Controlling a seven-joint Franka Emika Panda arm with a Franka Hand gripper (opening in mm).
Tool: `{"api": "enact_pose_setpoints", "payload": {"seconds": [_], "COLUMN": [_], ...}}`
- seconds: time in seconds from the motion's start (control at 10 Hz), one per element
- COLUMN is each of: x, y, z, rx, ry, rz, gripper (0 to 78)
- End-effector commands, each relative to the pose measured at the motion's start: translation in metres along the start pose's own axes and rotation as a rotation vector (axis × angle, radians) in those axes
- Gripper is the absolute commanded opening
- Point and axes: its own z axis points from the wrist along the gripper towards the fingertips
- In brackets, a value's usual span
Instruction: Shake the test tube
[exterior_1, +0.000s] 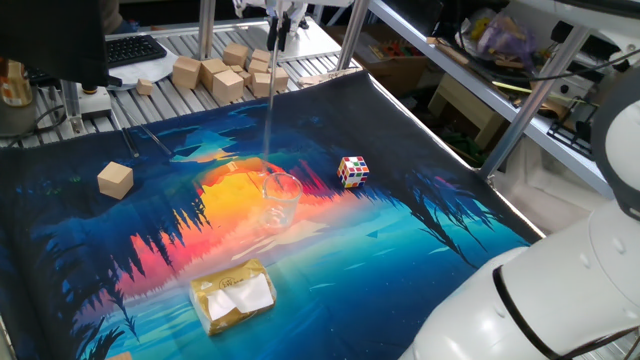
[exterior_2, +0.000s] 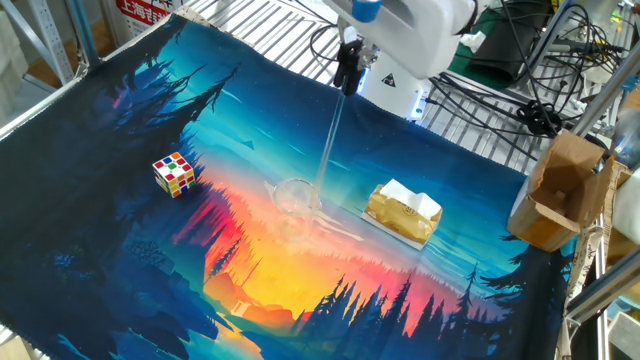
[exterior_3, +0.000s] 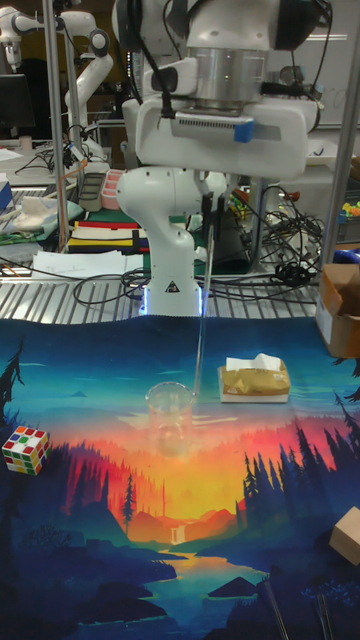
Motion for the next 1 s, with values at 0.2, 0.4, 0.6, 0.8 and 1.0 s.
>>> {"api": "enact_pose_setpoints", "payload": {"seconds": [0.2, 0.4, 0.6, 0.8, 1.0], "x": [0.014, -0.001, -0.003, 0.003, 0.022], "y": [0.001, -0.023, -0.022, -0.011, 0.021], "z": [-0.004, 0.001, 0.002, -0.001, -0.005], "rx": [0.149, 0.134, 0.185, 0.073, 0.08], "ry": [0.037, 0.028, 0.017, 0.046, 0.054], "rz": [-0.157, -0.241, -0.269, -0.185, -0.113], "gripper": [1.1, 1.1, 1.1, 1.1, 1.1]}}
